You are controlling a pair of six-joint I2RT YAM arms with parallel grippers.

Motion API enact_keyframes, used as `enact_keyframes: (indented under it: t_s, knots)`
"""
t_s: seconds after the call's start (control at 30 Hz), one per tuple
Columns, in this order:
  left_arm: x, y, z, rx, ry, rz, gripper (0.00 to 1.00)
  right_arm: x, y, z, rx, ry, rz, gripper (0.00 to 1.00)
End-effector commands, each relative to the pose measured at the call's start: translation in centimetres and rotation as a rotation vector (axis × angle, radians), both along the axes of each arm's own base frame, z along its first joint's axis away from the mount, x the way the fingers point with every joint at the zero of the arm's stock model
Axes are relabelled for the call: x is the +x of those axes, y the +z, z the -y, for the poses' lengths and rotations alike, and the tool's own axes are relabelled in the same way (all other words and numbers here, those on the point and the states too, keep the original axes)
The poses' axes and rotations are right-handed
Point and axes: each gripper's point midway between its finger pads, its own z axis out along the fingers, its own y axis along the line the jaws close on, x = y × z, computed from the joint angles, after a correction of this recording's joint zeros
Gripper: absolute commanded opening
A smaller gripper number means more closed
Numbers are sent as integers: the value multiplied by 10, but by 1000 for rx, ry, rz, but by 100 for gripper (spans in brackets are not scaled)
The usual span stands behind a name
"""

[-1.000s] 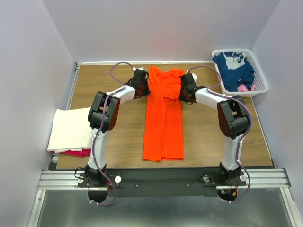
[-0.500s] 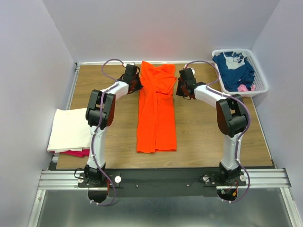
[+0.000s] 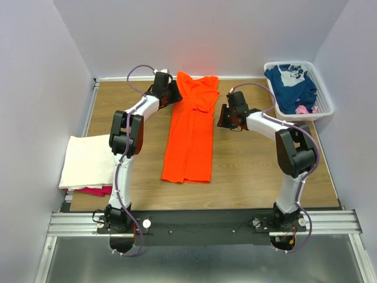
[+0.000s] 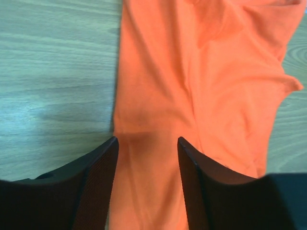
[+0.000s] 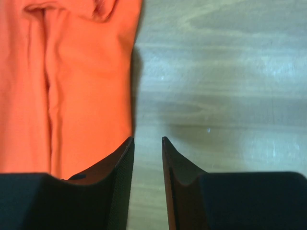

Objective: Fold and stack the t-shirts
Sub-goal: Fold the tshirt

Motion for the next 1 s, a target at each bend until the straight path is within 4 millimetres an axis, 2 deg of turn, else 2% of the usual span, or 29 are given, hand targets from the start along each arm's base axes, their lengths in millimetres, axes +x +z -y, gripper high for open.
enact_keyframes:
  t_s: [0.0, 0.03, 0.07, 0.1, 0.13, 0.17, 0.2, 0.23, 0.27, 0.37, 0.4, 0.43, 0.47, 0.5, 0.53, 0.57, 0.6, 0.7, 0.73, 0.87, 0.97]
  knots:
    - [7, 78, -7, -43, -16, 159, 63, -23, 27, -11, 83, 33, 13, 38]
    - [3, 99, -9, -51, -10, 188, 63, -30, 29, -17, 86, 48, 14, 40]
    - [-2, 105, -13, -47, 5, 192, 63, -43, 30, -17, 87, 52, 8, 40]
    - [-19, 111, -18, -53, 26, 179, 62, -52, 31, -20, 89, 61, 7, 40]
    - [-28, 116, -21, -64, 44, 186, 61, -67, 28, -30, 87, 79, -8, 40]
    - [-39, 116, -25, -75, 60, 183, 60, -83, 15, -27, 63, 71, -33, 40]
    - [-52, 116, -31, -80, 87, 178, 59, -96, 12, -29, 61, 76, -47, 40]
    - [-80, 115, -38, -107, 114, 173, 58, -112, 14, -41, 76, 91, -51, 40]
    - [-111, 107, -47, -107, 132, 154, 57, -128, 6, -35, 58, 80, -68, 40]
    - [-154, 100, -53, -127, 163, 144, 56, -162, -3, -42, 62, 82, -92, 40]
    - [-178, 74, -61, -107, 193, 94, 55, -176, -13, -37, 50, 79, -112, 40]
    - [-194, 91, -57, -136, 191, 133, 55, -187, -7, -43, 70, 88, -99, 40]
    - [-206, 89, -56, -138, 195, 133, 55, -193, -9, -43, 72, 88, -104, 40]
    - [-226, 66, -63, -109, 212, 96, 55, -199, -8, -45, 75, 93, -104, 40]
    - [-238, 75, -63, -123, 225, 121, 55, -211, -11, -46, 76, 99, -108, 40]
    - [-255, 55, -67, -111, 229, 83, 55, -216, -11, -46, 77, 99, -108, 40]
    - [-264, 60, -68, -129, 229, 101, 55, -221, -11, -47, 80, 101, -109, 40]
    - [-283, 50, -67, -148, 246, 81, 54, -233, -12, -48, 83, 98, -106, 41]
    - [-296, 44, -61, -150, 228, 73, 54, -236, -13, -50, 80, 105, -105, 41]
    - [-315, 34, -50, -165, 215, 49, 52, -242, -12, -57, 79, 103, -93, 41]
    - [-324, 28, -41, -162, 190, 32, 51, -249, -23, -61, 52, 112, -115, 41]
